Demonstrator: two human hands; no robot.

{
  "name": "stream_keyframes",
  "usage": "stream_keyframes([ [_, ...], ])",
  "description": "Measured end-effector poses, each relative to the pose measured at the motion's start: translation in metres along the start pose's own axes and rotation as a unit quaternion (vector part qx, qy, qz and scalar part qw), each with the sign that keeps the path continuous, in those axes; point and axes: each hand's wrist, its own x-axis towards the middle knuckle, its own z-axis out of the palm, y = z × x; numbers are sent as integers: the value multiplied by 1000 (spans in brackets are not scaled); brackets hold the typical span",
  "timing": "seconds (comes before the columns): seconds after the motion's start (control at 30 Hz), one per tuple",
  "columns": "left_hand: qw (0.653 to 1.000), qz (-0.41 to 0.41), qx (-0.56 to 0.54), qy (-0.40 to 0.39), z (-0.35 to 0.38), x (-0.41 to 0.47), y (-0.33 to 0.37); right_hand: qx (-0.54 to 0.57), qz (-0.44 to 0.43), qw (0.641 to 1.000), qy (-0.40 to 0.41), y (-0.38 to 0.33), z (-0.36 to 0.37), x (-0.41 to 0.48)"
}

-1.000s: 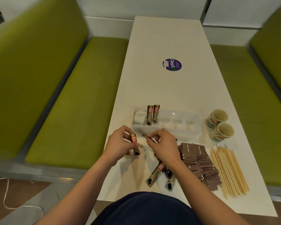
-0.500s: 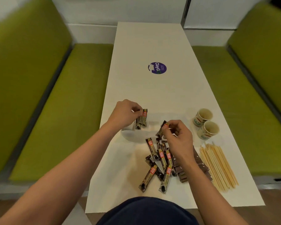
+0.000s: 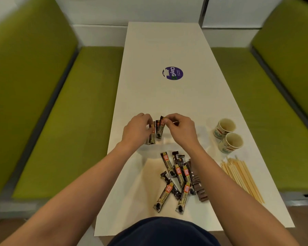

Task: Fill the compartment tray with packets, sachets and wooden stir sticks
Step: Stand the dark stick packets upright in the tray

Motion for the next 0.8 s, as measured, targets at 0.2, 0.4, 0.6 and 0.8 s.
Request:
stream_keyframes([
  [0.2, 1000, -11, -17, 1, -1, -6, -3, -128, -2, 991, -44, 16, 14, 11],
  [0.4, 993, -35, -81, 74, -8, -36, -1, -106, 15, 994, -15, 18, 9, -3],
  [0.6, 990, -68, -116, 52, -2, -94, 3, -84, -27, 994, -66, 14, -24, -52],
  [0.8, 981, -137, -108, -91, 33, -157, 18, -233, -93, 925, -286, 44, -28, -91],
])
